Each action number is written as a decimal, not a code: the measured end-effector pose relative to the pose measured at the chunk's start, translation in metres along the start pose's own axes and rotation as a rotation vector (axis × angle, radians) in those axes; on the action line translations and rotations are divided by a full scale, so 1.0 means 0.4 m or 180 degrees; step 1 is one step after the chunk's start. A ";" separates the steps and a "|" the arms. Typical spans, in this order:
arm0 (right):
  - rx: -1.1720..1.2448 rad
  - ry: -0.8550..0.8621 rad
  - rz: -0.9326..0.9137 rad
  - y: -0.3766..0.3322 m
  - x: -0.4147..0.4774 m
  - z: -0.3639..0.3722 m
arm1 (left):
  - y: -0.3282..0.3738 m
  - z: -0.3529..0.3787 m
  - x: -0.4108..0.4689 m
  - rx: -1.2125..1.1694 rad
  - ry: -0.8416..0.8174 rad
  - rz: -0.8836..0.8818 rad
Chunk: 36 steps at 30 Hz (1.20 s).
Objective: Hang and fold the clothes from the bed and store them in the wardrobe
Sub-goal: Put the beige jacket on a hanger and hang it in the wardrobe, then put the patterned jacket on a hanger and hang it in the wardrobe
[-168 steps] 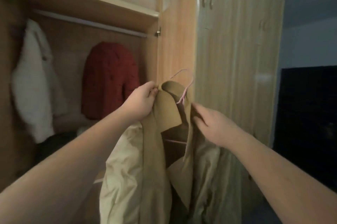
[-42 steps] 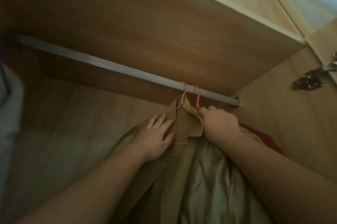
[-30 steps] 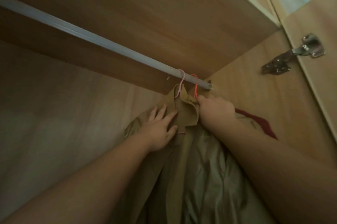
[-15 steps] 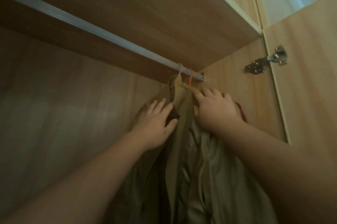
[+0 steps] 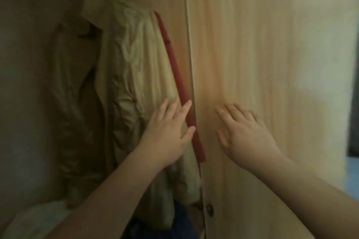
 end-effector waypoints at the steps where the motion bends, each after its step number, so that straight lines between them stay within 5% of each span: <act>1: -0.0059 -0.0079 0.0103 0.059 -0.069 0.010 | 0.066 0.048 -0.015 -0.0084 -0.0070 0.0086; 11: -0.0472 -0.0835 0.1537 0.765 -0.713 -0.011 | 0.872 0.557 -0.137 -0.0904 -0.1204 0.0887; 24: -0.1002 -0.1430 0.2554 1.596 -1.394 -0.342 | 2.037 0.830 -0.249 -0.1583 -0.1713 0.1689; 36: -0.0766 -0.1902 0.3434 2.050 -1.728 -0.313 | 2.528 1.098 -0.255 -0.1671 -0.2351 0.2159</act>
Point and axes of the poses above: each hand's wrist, its own x-axis towards the middle knuckle, its own z-axis out of the palm, y = z × x, the point moved 10 cm from there along x, towards the middle knuckle, and after that the axes turned 8 degrees about z, right-handed, at the moved point
